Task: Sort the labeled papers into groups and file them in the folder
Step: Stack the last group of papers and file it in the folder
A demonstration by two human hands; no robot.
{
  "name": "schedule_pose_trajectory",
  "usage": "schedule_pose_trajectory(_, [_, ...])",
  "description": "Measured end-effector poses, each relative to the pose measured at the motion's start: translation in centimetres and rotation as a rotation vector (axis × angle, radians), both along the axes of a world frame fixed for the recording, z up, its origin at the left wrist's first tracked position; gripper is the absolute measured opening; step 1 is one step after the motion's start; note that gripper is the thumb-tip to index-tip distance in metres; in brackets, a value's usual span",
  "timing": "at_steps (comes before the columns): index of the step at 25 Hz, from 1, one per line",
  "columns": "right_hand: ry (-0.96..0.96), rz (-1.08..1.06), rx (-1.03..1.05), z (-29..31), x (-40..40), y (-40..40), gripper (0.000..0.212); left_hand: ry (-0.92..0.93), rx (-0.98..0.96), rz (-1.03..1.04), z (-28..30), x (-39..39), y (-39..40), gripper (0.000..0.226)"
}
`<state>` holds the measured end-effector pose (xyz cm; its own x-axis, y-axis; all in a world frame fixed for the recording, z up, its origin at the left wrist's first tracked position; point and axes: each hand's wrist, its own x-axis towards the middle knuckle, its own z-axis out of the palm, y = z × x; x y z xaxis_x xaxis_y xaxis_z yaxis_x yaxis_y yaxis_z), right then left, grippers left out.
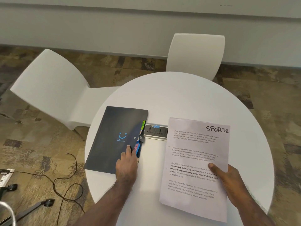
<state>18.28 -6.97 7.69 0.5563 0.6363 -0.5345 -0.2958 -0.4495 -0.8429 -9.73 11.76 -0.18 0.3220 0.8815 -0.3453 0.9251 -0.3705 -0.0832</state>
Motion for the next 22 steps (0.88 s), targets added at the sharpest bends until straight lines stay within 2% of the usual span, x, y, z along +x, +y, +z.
schedule_pose_trajectory(1, [-0.003, -0.002, 0.0, 0.1, 0.0, 0.0, 0.094, -0.043, -0.027, 0.015, 0.2, -0.1, 0.1, 0.084])
schedule_pose_trajectory(2, [-0.006, -0.006, -0.001, 0.1, 0.1, 0.1, 0.09, -0.081, -0.033, 0.023, 0.5, -0.4, 0.2, 0.087])
schedule_pose_trajectory(5, [0.028, -0.032, 0.005, 0.2, 0.1, 0.5, 0.039, -0.156, 0.008, 0.08, 0.8, -1.5, 0.4, 0.087])
schedule_pose_trajectory(7, [0.029, -0.028, 0.002, 0.4, -0.1, 1.2, 0.024, -0.224, 0.063, 0.105, 1.7, -2.1, 0.6, 0.085])
schedule_pose_trajectory(11, [0.046, 0.041, 0.04, 1.1, -1.2, 4.5, 0.027, -0.349, 0.074, 0.158, 4.1, -3.7, 1.5, 0.083])
schedule_pose_trajectory(14, [0.049, 0.152, 0.057, 1.2, -2.8, 8.6, 0.033, -0.472, 0.122, 0.18, 5.3, -4.6, 2.0, 0.073])
schedule_pose_trajectory(18, [-0.065, 0.241, 0.004, 1.9, -5.5, 14.3, 0.029, -0.647, 0.111, 0.244, 5.8, -5.1, 2.3, 0.062])
schedule_pose_trajectory(22, [-0.22, 0.304, -0.083, 4.0, -6.6, 18.0, 0.024, -0.713, 0.081, 0.252, 5.2, -5.6, 2.6, 0.057])
